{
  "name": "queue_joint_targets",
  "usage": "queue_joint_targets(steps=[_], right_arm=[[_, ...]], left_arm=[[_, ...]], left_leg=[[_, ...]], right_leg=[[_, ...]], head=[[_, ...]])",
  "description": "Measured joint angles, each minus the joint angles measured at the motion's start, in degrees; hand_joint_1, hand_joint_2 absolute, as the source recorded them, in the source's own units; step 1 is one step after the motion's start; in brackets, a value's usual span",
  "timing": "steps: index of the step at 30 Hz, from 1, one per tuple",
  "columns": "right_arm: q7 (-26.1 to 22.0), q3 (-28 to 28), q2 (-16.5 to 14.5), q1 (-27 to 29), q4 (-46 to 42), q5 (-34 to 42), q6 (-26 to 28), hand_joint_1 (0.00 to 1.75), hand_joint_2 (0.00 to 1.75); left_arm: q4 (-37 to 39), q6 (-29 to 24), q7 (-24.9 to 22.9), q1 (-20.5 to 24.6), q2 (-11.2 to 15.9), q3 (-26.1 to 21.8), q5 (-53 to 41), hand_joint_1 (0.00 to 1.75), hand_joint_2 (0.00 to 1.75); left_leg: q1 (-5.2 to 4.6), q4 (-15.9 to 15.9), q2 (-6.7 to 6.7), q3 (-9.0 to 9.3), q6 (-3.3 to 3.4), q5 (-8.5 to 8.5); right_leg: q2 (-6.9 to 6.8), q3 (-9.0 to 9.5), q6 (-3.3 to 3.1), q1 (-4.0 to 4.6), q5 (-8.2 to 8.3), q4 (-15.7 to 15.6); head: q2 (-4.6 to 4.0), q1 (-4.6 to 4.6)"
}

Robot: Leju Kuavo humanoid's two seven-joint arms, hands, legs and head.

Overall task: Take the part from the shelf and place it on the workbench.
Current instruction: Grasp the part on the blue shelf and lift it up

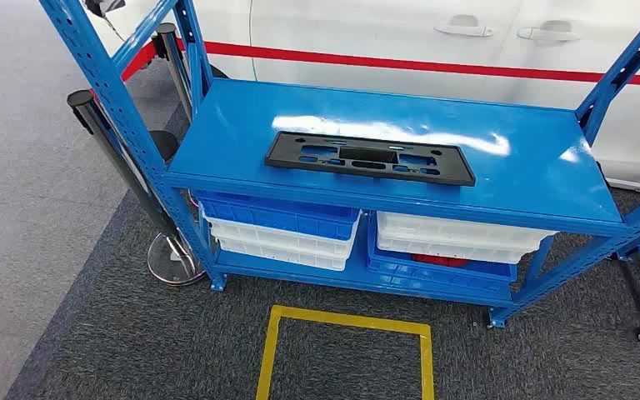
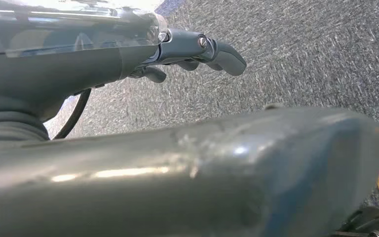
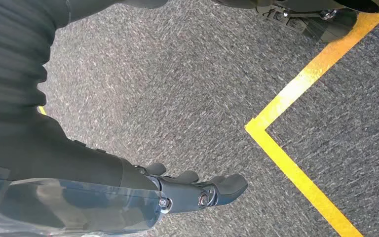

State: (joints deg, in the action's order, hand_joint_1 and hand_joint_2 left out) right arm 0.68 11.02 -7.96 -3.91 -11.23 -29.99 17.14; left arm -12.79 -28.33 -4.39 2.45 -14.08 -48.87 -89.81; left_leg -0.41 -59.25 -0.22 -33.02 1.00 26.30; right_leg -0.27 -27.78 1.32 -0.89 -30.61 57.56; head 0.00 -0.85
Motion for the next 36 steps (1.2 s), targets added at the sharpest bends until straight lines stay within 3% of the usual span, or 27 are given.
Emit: queue_joint_targets(steps=[11,13,15,18,20,23,36], right_arm=[[-0.1,0.0,0.0,-0.3,-0.1,-0.8,0.7,0.0,1.75],[0.0,0.3,-0.6,-2.2,-2.7,-6.4,4.5,0.0,1.75],[1.0,1.5,-2.0,-8.6,-7.9,-20.0,8.0,0.0,1.75],[2.9,4.1,-3.3,-21.6,-13.9,-44.4,8.2,0.0,1.75],[3.4,5.5,-3.4,-25.8,-16.5,-50.1,9.5,0.0,1.75],[3.7,7.3,-3.5,-26.9,-18.6,-45.9,11.5,0.0,1.75],[3.4,11.3,-3.5,-26.6,-22.9,-39.7,12.6,0.0,1.75]], left_arm=[[0.0,0.0,0.0,0.0,0.0,0.0,0.0,0.0,0.0],[0.0,0.2,0.1,-0.1,0.0,0.7,0.0,0.0,0.87],[0.1,0.6,0.2,0.0,0.2,2.6,0.0,0.0,1.75],[0.1,1.0,0.2,0.7,0.3,5.7,-0.1,0.0,1.75],[0.1,1.3,0.2,0.7,0.4,7.2,-0.1,0.0,1.75],[0.1,1.5,0.0,0.2,0.6,9.0,-0.1,0.0,1.75],[0.1,1.5,0.1,0.8,1.0,11.5,0.5,0.0,1.75]], left_leg=[[0.0,0.0,-0.02,-0.05,0.0,-0.01],[-0.05,0.0,0.05,-0.41,-0.04,-0.13],[-0.08,0.0,0.83,-0.83,-0.07,-0.44],[-0.04,0.0,1.32,-0.87,0.14,-0.93],[0.05,0.0,0.46,-0.69,0.17,-1.05],[0.06,0.0,-0.24,-0.71,0.16,-1.1],[-0.04,0.1,-0.13,-0.99,0.2,-1.09]], right_leg=[[0.0,0.08,0.02,0.02,0.02,0.0],[0.12,-0.06,0.06,0.11,0.21,0.1],[0.91,-0.94,0.04,0.11,0.74,0.3],[1.23,-1.55,0.17,-0.12,1.04,0.4],[0.3,-1.03,0.18,-0.07,0.91,0.3],[-0.38,-0.75,0.13,0.05,0.84,0.3],[-0.17,-1.0,0.16,-0.03,0.9,0.2]], head=[[0.0,-0.01],[0.0,0.02],[0.0,0.0],[0.0,-0.06],[0.0,-0.01],[0.0,-0.02],[0.0,-0.02]])
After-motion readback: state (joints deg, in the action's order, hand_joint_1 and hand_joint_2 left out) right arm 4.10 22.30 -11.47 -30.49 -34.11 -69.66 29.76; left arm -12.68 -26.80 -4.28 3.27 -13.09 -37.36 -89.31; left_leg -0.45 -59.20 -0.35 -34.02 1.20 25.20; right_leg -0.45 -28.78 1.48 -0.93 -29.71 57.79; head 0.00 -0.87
